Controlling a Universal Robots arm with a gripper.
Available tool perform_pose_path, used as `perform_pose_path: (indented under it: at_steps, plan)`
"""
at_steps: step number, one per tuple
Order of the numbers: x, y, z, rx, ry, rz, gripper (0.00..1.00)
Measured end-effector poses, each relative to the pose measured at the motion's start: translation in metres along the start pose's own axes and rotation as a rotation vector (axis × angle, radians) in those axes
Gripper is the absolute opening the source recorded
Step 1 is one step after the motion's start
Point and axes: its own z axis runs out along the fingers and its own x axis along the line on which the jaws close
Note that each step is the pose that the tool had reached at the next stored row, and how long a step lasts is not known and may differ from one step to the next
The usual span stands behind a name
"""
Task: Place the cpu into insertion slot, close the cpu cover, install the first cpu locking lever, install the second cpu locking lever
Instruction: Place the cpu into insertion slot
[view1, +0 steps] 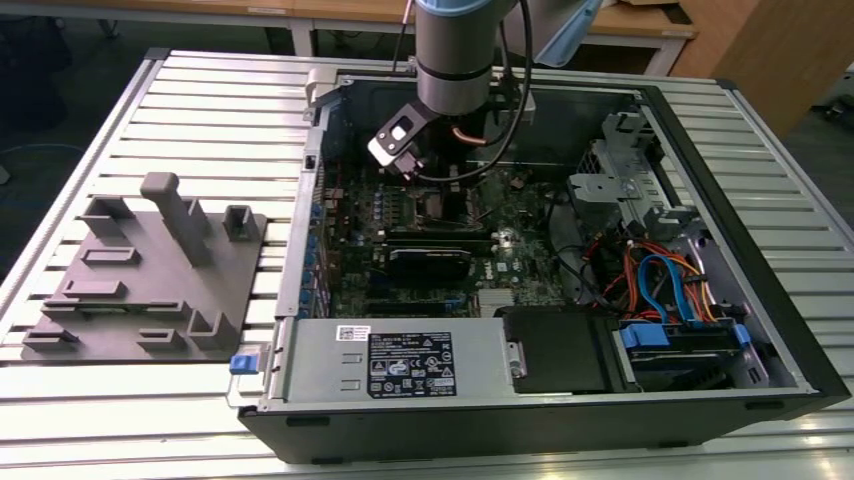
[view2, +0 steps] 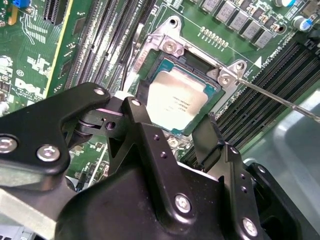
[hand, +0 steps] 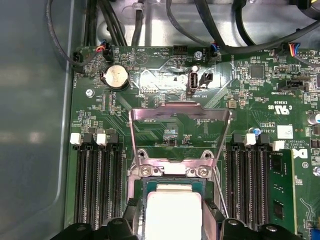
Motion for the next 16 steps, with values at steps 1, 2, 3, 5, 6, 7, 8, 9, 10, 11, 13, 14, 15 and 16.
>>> perform_pose_path:
  at_steps: [1,2,3,5,6,7,8,9,10,11,13,14,15,16]
  plan:
    - [0.0,0.0,0.0,0.0001,-0.002,0.0,0.62]
    - [0.0,0.0,-0.0001,0.0001,-0.0048,0.0,0.62]
    - [0.0,0.0,-0.0005,0.0004,-0.0061,-0.001,0.62]
    - [0.0,0.0001,-0.0015,0.0008,-0.006,0.0,0.62]
    - [0.0,0.0001,-0.0024,0.0013,-0.006,0.0,0.62]
    - [0.0001,0.0002,-0.0033,0.0018,-0.0063,0.0,0.62]
    - [0.0001,0.0004,-0.0055,0.0038,-0.0065,-0.001,0.62]
    - [0.0001,0.0005,-0.0066,0.0052,-0.0066,-0.001,0.62]
    - [0.0001,0.0007,-0.0077,0.0071,-0.0067,-0.001,0.6]
    - [0.0001,0.0008,-0.0087,0.0092,-0.0066,-0.001,0.6]
    - [0.0002,0.0013,-0.0099,0.0142,-0.0065,0.0,0.47]
    - [0.0002,0.0013,-0.0098,0.0146,-0.0064,0.0,0.42]
    - [0.0002,0.0013,-0.0099,0.0148,-0.0064,0.0,0.42]
    - [0.0002,0.0012,-0.0099,0.0149,-0.0065,0.0,0.36]
